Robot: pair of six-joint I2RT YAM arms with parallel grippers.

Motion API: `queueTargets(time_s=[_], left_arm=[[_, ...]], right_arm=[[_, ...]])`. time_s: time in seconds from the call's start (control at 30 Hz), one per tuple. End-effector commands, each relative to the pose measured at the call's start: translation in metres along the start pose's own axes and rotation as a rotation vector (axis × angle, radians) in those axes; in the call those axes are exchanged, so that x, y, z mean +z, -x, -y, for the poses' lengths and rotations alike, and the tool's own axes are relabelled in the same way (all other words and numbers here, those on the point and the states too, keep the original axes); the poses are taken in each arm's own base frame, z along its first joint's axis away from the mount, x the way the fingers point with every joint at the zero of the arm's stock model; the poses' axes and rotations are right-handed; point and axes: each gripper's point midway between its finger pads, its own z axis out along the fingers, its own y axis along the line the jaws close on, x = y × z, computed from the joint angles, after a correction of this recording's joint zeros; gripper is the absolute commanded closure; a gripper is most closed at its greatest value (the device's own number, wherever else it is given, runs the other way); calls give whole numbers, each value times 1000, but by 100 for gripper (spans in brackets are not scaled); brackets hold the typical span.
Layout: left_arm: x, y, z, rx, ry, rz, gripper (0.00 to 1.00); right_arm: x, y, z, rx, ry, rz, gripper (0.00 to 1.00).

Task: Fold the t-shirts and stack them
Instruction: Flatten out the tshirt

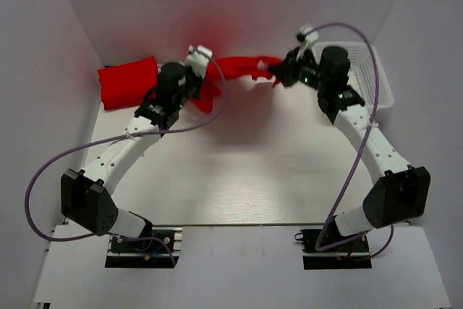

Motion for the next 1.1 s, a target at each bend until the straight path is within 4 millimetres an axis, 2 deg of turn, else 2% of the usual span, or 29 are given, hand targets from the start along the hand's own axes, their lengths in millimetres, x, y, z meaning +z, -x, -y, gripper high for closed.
queueTargets(time_s=[0.0,0.03,0.07,0.1,0.13,0.17,0.2,0.23,0.27,0.3,0.33,0.4,0.43,0.47,0.5,0.53,0.57,0.6,0.63,0.67,0.7,0.77,0.8,0.83,0.9,0.93,0.97,1.0,1.07], left_arm=[[-26,-104,61,-199,-214,-244,100],[-42,-147,89,-235,-322,-342,90],[-55,-160,110,-283,-421,-386,66],[-73,-169,141,-360,-565,-442,41],[-88,-183,157,-412,-638,-493,1],[-91,-185,161,-447,-650,-505,0],[-94,-187,164,-487,-650,-522,0],[-93,-188,163,-485,-636,-523,0],[-87,-191,155,-471,-581,-528,0],[-81,-181,148,-462,-549,-510,0],[-81,-182,141,-454,-510,-535,0],[-67,-175,112,-434,-358,-526,0],[-67,-176,106,-470,-297,-549,0],[-61,-182,81,-466,-147,-556,0],[-57,-185,73,-464,-88,-560,0],[-51,-186,60,-461,-6,-556,0],[-47,-200,54,-456,42,-597,0],[-36,-195,41,-456,91,-582,0],[-31,-201,28,-437,160,-598,0],[-27,-209,18,-440,206,-628,0],[-10,-214,13,-438,227,-647,0],[4,-222,0,-440,271,-661,0],[16,-218,-16,-446,294,-638,0],[27,-237,-15,-454,289,-673,0],[50,-234,-23,-476,254,-658,0],[55,-243,-32,-491,262,-683,0],[71,-252,-30,-473,244,-703,0],[74,-260,-36,-478,256,-719,0],[82,-271,-35,-468,232,-739,0]], right_arm=[[-42,-105,12,191,-130,-232,100],[-66,-187,4,298,-151,-394,100],[-75,-199,1,317,-158,-432,100],[-94,-225,17,361,-319,-521,82],[-116,-259,15,431,-395,-622,75],[-123,-270,18,448,-442,-646,62],[-131,-281,25,474,-515,-664,39],[-131,-282,28,475,-528,-668,31],[-129,-280,32,465,-545,-661,10],[-127,-273,38,452,-559,-648,10],[-124,-272,39,437,-551,-654,10],[-114,-258,39,411,-511,-626,10],[-110,-258,35,413,-481,-628,10],[-106,-258,35,410,-462,-622,10],[-99,-254,25,412,-389,-612,10],[-94,-254,24,405,-360,-604,10],[-89,-258,20,412,-327,-613,10],[-82,-253,17,401,-288,-597,10],[-76,-252,5,424,-213,-594,10],[-70,-264,0,443,-184,-623,10],[-63,-260,-3,441,-153,-616,10],[-57,-270,-9,462,-119,-642,10],[-49,-271,-11,455,-97,-640,10],[-45,-279,-14,467,-84,-659,10],[-36,-293,-15,479,-75,-697,10],[-34,-298,-18,488,-80,-715,10],[-33,-301,-12,482,-115,-725,10],[-34,-314,-10,512,-133,-751,10],[-34,-320,-7,528,-148,-757,10]])
